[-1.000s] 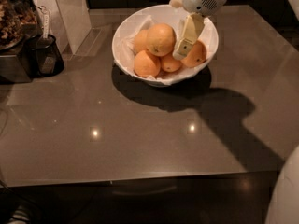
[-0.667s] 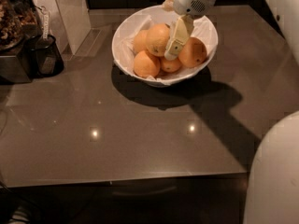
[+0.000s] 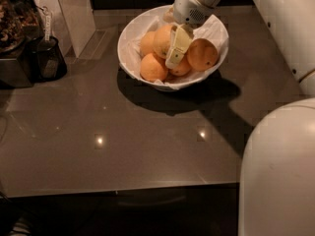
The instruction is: Pick orange from white bowl
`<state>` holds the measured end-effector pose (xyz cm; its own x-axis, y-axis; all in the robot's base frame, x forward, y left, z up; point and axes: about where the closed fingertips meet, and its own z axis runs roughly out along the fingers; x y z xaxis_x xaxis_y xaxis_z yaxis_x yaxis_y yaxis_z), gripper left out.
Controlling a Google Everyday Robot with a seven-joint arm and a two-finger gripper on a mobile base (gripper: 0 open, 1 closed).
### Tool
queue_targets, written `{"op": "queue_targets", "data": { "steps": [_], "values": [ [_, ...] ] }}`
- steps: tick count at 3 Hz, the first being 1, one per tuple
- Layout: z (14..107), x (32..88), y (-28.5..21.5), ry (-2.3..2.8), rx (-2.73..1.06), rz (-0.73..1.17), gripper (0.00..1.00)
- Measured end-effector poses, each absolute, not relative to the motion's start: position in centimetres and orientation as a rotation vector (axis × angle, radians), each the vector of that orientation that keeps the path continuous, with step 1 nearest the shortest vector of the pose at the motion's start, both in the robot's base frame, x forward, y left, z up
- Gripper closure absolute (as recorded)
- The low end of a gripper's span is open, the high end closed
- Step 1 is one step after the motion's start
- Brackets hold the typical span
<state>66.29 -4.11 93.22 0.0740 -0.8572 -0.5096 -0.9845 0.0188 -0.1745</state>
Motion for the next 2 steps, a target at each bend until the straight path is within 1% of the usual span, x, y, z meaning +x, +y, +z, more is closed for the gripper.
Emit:
{"op": "queue_targets", "data": {
  "steps": [1, 2],
  "values": [
    [93.19, 66.30, -4.10, 1.820, -1.875, 0.347, 0.19],
    [93.19, 66.30, -4.10, 1.820, -1.875, 0.347, 0.42]
  ]
}}
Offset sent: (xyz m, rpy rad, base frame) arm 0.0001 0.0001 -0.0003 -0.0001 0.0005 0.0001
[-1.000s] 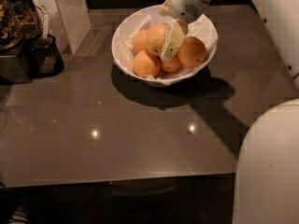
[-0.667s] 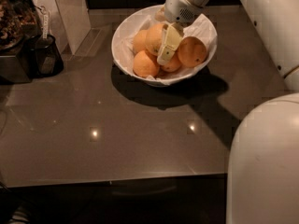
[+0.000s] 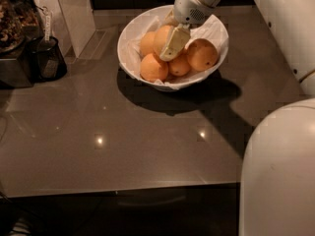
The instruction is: Pick orange from white bowl
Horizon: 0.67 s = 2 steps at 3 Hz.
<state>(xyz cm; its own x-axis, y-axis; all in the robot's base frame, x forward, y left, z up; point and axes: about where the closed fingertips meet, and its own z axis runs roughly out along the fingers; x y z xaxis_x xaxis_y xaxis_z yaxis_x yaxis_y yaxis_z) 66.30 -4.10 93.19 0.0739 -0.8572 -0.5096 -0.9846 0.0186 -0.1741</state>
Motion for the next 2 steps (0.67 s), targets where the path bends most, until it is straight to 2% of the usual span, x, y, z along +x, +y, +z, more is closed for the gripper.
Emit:
{"op": "queue_targets", "data": {
  "steps": [2],
  "values": [
    [93.19, 66.30, -4.09, 1.820, -1.876, 0.347, 0.89]
  ]
}}
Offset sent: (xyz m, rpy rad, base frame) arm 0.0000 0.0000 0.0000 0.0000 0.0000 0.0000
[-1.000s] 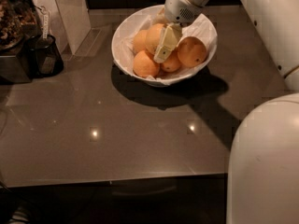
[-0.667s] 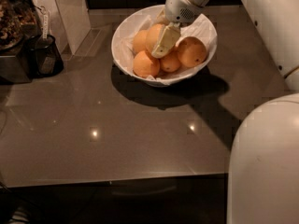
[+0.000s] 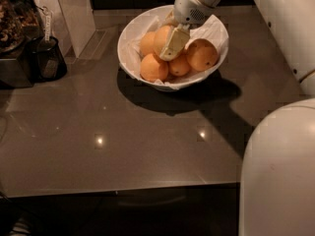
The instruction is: Pick orange from white bowl
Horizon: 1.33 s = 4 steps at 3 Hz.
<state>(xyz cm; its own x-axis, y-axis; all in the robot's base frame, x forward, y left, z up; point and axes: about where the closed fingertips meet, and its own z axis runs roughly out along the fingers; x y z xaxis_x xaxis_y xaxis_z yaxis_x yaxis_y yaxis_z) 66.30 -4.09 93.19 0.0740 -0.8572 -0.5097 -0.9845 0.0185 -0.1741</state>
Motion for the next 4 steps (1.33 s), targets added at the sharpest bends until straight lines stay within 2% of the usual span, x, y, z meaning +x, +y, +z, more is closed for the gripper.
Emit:
{"op": "queue_targets", "data": {
  "steps": [1, 3, 4],
  "values": [
    [95.1, 65.1, -3.8, 1.704, -1.897, 0.405, 1.00],
    [103.1, 57.7, -7.1, 1.411, -1.788, 0.438, 1.00],
    [103.9, 52.4, -9.0, 1.371, -1.634, 0.450, 1.00]
  ]
}}
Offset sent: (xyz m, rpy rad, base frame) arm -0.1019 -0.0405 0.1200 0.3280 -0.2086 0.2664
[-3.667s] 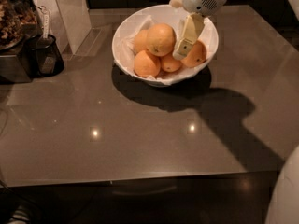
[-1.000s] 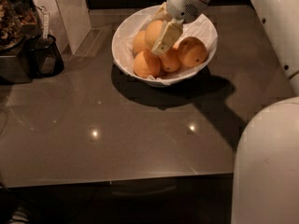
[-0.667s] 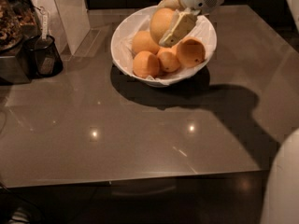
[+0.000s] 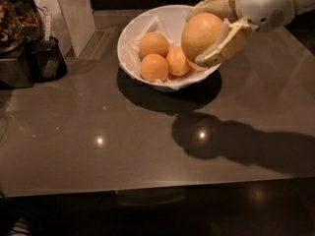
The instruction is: Pick orange from white bowl
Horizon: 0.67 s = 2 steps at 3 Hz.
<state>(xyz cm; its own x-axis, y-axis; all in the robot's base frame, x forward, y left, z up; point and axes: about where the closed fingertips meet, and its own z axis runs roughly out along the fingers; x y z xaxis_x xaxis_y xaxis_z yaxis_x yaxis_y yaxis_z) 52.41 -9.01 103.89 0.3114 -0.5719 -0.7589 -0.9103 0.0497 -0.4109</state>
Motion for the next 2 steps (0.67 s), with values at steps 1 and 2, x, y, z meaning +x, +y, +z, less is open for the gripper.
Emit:
{"op": "queue_targets", "data": {
  "steps": [1, 2],
  "values": [
    [101.90, 51.50, -12.90, 1.466, -1.582, 0.440, 1.00],
    [102.05, 51.52, -12.90, 1.463, -1.583, 0.437, 1.00]
  ]
}}
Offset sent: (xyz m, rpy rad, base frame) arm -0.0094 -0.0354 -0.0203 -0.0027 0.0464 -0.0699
